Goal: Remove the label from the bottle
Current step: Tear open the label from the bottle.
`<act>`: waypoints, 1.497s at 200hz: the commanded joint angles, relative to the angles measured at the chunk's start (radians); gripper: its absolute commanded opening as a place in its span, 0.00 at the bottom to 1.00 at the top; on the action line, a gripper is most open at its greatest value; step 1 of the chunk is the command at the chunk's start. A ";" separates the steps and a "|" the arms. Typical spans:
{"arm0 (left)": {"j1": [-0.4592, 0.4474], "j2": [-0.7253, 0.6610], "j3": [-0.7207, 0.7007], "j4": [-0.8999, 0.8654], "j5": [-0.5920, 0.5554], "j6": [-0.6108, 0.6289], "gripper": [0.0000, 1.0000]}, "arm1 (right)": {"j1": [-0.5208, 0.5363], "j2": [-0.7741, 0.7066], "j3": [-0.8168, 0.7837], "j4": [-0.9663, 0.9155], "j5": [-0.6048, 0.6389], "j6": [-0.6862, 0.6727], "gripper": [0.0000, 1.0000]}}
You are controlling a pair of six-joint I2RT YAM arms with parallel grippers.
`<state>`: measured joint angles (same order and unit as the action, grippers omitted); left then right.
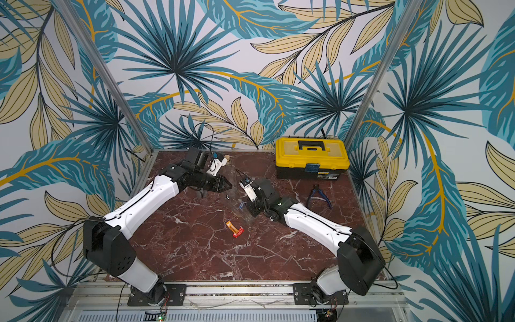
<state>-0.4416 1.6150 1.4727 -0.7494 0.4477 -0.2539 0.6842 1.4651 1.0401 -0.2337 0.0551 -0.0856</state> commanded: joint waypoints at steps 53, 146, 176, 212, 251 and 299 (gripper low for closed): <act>-0.006 -0.081 -0.008 -0.001 0.030 0.013 0.00 | -0.020 -0.018 0.005 -0.030 -0.024 0.069 0.48; -0.014 -0.158 -0.071 -0.001 0.103 0.019 0.00 | -0.040 -0.102 0.004 -0.136 -0.108 0.141 0.54; -0.034 -0.165 -0.048 -0.001 0.100 0.015 0.00 | -0.037 -0.161 -0.022 -0.155 -0.114 0.146 0.54; -0.053 -0.155 0.010 0.000 0.117 0.008 0.00 | -0.029 -0.174 -0.020 -0.181 -0.107 0.155 0.54; -0.082 -0.123 0.054 0.001 0.155 -0.016 0.00 | -0.020 -0.182 -0.028 -0.184 -0.098 0.172 0.54; -0.100 -0.114 0.028 -0.001 0.186 -0.035 0.00 | 0.003 -0.226 -0.053 -0.230 -0.088 0.182 0.54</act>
<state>-0.5362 1.5028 1.4937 -0.7761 0.5777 -0.2615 0.6735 1.2793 1.0164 -0.4099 -0.0418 0.0784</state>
